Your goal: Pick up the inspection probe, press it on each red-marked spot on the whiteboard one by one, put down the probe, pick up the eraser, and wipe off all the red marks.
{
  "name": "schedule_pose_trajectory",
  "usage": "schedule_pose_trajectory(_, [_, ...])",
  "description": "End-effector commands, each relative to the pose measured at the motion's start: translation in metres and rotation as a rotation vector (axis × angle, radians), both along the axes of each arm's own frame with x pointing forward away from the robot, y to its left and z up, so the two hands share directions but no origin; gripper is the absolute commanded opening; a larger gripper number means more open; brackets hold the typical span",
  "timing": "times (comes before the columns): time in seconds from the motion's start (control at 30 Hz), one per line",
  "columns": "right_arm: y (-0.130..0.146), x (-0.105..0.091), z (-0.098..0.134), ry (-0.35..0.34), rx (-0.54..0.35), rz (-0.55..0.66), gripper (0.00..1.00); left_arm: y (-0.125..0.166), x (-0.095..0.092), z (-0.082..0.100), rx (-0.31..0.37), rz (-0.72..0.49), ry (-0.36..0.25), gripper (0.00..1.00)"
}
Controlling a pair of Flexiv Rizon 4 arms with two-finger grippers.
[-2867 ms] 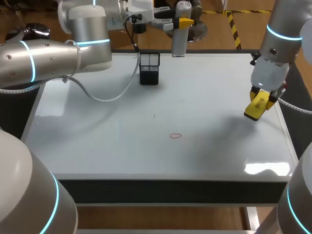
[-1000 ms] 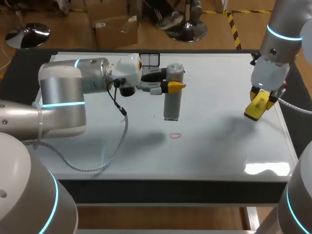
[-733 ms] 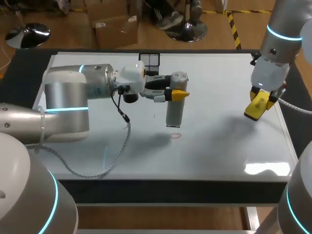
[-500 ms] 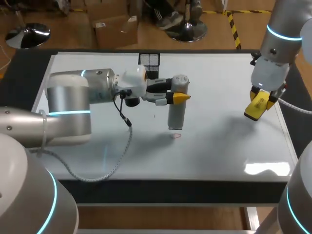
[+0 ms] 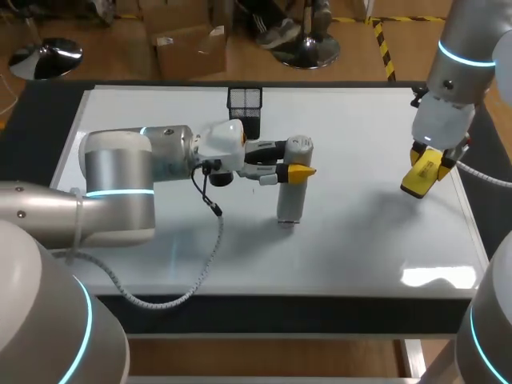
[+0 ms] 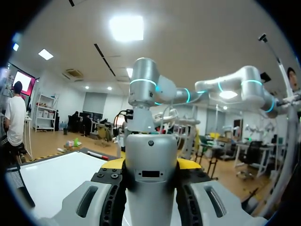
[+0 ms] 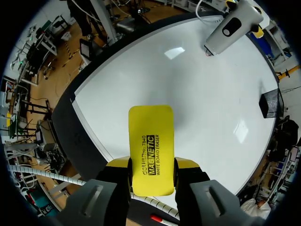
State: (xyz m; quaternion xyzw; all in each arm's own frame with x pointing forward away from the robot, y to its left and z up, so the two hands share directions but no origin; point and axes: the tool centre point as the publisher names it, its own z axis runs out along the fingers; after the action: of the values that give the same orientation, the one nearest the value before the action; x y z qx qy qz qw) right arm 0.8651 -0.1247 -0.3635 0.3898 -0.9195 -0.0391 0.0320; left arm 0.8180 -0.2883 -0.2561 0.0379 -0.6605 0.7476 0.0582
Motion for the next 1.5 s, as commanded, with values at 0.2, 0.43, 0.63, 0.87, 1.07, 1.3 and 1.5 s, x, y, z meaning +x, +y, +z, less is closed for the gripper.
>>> schedule_pose_trajectory(0.2, [0.0, 0.0, 0.001, 0.0, -0.003, 0.002, 0.0, -0.004, 0.001, -0.006, 0.003, 0.0, -0.016, 0.0])
schedule_pose_trajectory(0.43, [0.0, 0.0, 0.001, 0.0, -0.003, 0.002, 0.0, -0.004, -0.001, -0.011, 0.003, 0.006, -0.027, 0.0])
schedule_pose_trajectory(0.63, [0.0, 0.0, 0.001, 0.0, -0.003, 0.002, 0.0, -0.001, -0.002, -0.013, 0.007, 0.015, -0.031, 0.0])
schedule_pose_trajectory(0.87, [0.0, 0.0, 0.001, 0.0, -0.003, 0.002, 0.0, 0.002, -0.004, -0.016, 0.03, 0.017, -0.048, 0.0])
schedule_pose_trajectory(1.07, [0.0, 0.0, 0.001, 0.0, -0.003, 0.002, 0.0, 0.005, -0.007, -0.02, 0.077, 0.014, -0.077, 0.0])
schedule_pose_trajectory(1.3, [0.0, 0.0, 0.001, 0.0, -0.003, 0.002, 0.0, 0.007, -0.01, -0.021, 0.112, 0.011, -0.112, 0.0])
schedule_pose_trajectory(1.5, [0.0, 0.0, 0.001, 0.0, -0.003, 0.002, 0.0, 0.006, -0.012, -0.022, 0.123, 0.006, -0.122, 0.0])
